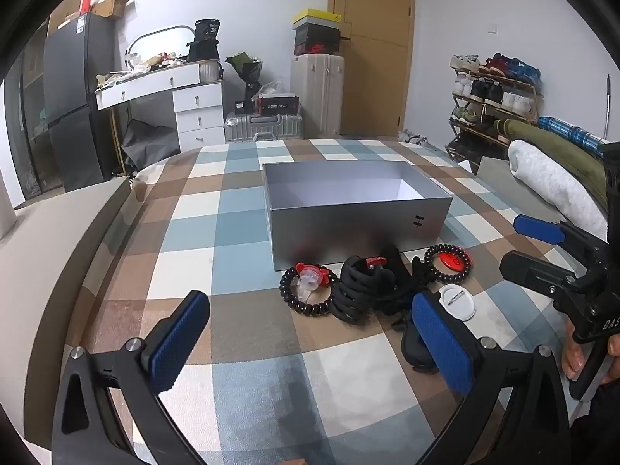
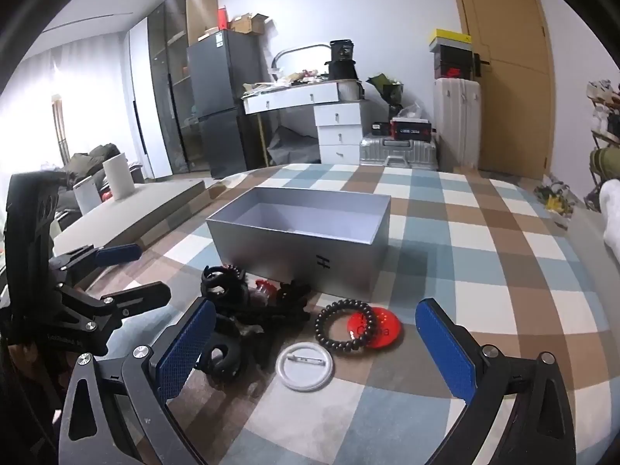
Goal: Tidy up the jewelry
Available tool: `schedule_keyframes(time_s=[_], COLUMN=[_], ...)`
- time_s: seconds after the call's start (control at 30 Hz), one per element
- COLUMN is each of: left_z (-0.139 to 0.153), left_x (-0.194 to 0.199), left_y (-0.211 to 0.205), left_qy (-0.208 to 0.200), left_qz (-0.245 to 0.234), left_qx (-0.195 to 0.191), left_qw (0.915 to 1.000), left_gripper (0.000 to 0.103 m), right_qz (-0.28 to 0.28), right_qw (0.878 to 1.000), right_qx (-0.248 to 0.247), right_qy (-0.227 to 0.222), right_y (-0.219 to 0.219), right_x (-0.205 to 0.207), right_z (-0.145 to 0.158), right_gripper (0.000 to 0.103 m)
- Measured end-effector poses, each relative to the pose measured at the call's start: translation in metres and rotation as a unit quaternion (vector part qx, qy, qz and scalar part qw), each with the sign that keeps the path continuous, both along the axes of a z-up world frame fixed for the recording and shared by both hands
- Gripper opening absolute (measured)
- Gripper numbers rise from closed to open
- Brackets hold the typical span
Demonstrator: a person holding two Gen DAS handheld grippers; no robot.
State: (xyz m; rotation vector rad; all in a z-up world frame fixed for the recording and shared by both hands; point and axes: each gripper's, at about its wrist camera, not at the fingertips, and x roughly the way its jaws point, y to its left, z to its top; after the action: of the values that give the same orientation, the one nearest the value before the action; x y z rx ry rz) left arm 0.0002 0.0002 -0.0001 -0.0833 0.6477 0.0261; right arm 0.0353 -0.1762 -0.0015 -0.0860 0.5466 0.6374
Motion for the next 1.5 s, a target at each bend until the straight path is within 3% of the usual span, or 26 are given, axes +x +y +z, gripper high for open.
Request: schedule_keyframes(time_s=[1.5], left_z=[-0.0035], left_x=[0.0014], left_y=[-0.0018], left_qy=[-0.001], left_qz=[-0.002], left_qx=[-0.001], left_qw=[1.0], left_gripper=[0.102], right_qz=[0.011], right_qw=[1.0], right_qx=[0.003], right_qy=[-0.006], right_y=[-0.0016], right_x=[-0.005], right_z=[-0.0032], right_gripper=[0.103])
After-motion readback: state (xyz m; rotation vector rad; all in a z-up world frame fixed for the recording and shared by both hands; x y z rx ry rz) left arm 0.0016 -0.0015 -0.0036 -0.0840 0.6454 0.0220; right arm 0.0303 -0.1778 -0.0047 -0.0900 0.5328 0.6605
